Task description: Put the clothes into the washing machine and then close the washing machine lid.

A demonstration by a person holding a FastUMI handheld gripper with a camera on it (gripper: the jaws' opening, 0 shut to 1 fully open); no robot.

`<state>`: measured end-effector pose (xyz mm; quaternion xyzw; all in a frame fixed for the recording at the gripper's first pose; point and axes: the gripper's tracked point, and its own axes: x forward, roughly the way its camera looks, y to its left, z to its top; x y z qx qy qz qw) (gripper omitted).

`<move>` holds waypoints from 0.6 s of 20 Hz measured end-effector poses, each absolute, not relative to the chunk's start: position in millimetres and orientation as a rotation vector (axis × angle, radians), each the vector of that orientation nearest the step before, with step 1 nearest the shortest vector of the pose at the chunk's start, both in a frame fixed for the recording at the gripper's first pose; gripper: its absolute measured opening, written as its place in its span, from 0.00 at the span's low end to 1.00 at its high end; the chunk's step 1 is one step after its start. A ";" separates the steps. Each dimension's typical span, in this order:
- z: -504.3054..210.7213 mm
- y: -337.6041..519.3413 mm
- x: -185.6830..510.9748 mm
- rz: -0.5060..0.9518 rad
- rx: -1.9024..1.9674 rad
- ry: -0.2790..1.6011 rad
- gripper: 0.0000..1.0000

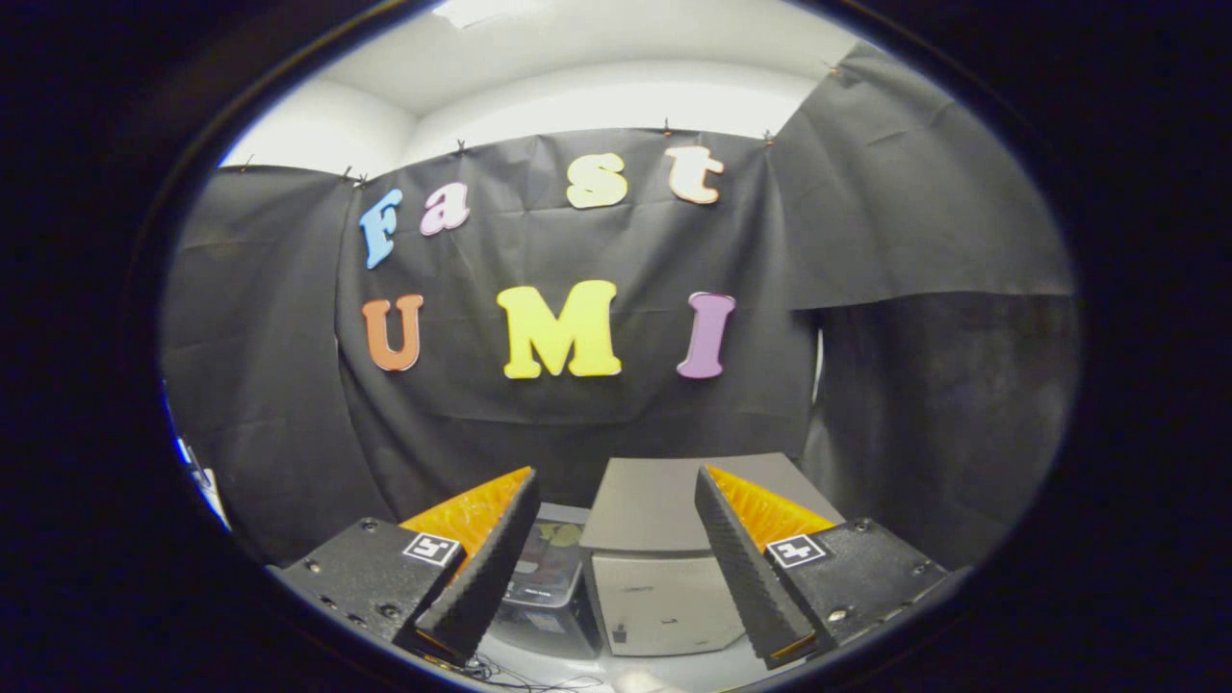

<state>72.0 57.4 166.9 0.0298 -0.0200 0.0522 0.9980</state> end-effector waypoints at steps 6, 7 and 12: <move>102.2 -4.0 10.9 0.091 0.114 -0.034 1.00; 91.8 -9.6 3.5 0.087 0.112 -0.055 1.00; 20.9 -15.8 -7.3 0.027 0.034 -0.115 1.00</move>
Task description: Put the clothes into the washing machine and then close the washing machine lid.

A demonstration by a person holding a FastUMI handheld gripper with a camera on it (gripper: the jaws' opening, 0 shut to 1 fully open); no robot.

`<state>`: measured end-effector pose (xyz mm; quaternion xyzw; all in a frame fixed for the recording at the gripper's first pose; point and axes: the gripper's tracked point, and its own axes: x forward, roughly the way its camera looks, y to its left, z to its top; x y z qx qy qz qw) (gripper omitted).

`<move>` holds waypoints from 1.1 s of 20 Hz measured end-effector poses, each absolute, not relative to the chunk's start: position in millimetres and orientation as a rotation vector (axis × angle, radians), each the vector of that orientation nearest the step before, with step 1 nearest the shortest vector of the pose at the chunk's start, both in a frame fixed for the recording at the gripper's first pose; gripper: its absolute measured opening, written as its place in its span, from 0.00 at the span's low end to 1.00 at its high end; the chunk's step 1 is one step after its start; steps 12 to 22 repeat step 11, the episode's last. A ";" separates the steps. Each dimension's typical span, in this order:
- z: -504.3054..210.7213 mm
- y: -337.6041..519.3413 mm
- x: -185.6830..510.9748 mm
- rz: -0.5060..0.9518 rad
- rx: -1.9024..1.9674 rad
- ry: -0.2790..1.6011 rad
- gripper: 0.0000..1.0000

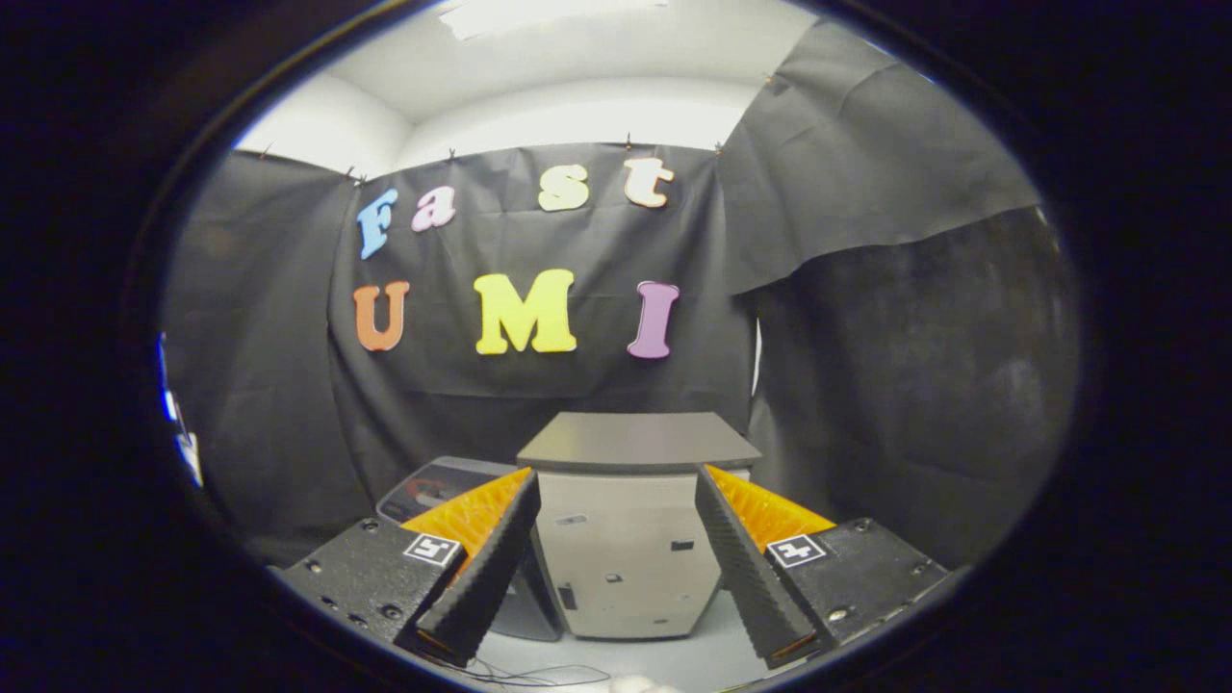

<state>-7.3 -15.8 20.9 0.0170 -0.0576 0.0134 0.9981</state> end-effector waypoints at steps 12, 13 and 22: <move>-47.8 -11.0 8.6 0.011 0.091 0.001 1.00; -47.8 -11.0 8.6 0.011 0.091 0.001 1.00; -47.8 -11.0 8.6 0.011 0.091 0.001 1.00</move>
